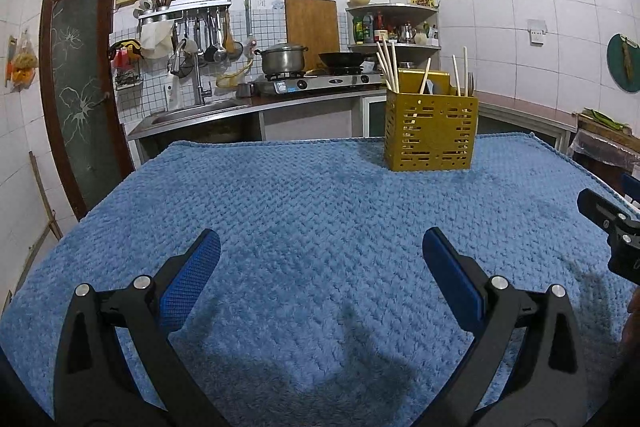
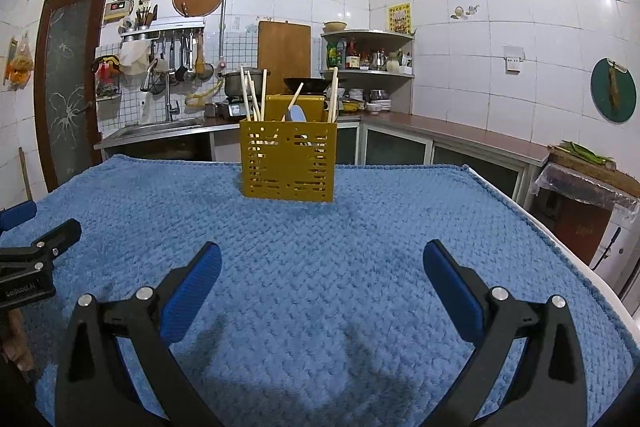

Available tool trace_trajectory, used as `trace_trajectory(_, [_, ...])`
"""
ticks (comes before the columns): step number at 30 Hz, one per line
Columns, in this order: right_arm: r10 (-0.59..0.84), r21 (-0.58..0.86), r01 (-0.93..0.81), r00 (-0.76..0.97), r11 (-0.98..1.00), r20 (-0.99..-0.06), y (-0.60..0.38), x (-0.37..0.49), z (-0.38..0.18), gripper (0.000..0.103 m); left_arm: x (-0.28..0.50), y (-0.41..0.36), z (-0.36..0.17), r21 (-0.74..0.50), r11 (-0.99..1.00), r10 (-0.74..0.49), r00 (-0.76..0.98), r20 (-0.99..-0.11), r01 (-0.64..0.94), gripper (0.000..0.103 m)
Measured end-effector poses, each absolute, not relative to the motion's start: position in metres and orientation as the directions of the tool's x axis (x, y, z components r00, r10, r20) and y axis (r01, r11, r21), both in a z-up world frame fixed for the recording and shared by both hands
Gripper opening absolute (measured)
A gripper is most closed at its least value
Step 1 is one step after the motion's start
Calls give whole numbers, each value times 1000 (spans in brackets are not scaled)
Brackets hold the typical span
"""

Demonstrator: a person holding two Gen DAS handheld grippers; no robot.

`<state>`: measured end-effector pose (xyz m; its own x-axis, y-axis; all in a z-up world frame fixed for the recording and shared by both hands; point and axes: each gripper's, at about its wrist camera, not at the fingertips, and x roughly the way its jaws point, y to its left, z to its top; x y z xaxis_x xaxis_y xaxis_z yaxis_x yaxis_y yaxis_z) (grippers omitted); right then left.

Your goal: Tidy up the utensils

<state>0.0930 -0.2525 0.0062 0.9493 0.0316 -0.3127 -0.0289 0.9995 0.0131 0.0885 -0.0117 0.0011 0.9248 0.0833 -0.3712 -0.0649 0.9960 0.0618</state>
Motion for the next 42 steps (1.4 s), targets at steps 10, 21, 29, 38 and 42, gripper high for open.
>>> trace_trajectory(10, [29,30,-21,952,999,-306,-257,92,7,98,81,-16,4,74,996,76,942,-326,-55,98])
trace_trajectory(21, [30,31,-21,952,999,-305,-258,91,6,98,79,-17,4,74,996,78,945,-318,-57,98])
trace_trajectory(29, [30,33,-21,952,999,-305,-259,91,6,99,78,-18,4,76,995,82,945,-315,-61,98])
trace_trajectory(38, [24,36,-14,952,999,-306,-260,89,6,99,77,-17,5,75,995,81,946,-315,-60,98])
trace_trajectory(42, [22,36,-12,952,999,-304,-260,88,7,99,77,-17,5,75,995,82,945,-316,-61,98])
